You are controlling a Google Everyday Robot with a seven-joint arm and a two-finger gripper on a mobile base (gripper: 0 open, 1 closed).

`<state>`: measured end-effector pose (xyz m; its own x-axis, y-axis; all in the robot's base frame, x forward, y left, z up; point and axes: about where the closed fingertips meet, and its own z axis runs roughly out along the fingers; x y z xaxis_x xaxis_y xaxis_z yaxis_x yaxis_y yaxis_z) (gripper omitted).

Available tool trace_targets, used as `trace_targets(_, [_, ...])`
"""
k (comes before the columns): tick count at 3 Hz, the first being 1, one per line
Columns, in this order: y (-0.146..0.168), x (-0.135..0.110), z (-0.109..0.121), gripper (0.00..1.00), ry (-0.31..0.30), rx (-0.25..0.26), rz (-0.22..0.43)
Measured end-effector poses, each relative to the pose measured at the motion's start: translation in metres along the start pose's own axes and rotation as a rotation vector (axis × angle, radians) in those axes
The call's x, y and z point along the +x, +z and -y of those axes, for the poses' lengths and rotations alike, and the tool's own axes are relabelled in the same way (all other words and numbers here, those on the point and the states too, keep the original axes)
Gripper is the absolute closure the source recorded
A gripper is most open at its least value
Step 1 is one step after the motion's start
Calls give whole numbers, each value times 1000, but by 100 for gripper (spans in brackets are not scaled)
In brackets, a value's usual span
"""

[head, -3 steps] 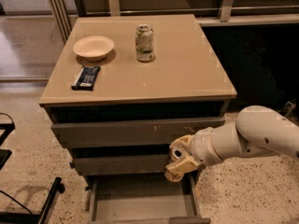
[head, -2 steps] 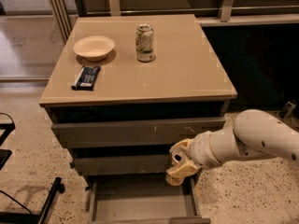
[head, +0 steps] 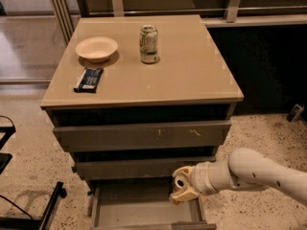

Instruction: Place orange can into bottom drawer

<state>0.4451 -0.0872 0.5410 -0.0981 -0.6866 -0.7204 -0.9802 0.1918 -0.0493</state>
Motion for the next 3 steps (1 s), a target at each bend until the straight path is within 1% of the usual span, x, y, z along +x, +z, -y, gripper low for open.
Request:
trace_targets(1, [74, 66, -14, 100, 23, -50, 34])
trace_targets(2, [74, 66, -14, 100, 23, -50, 34])
trace_targets(3, [90, 79, -14, 100, 13, -59, 39])
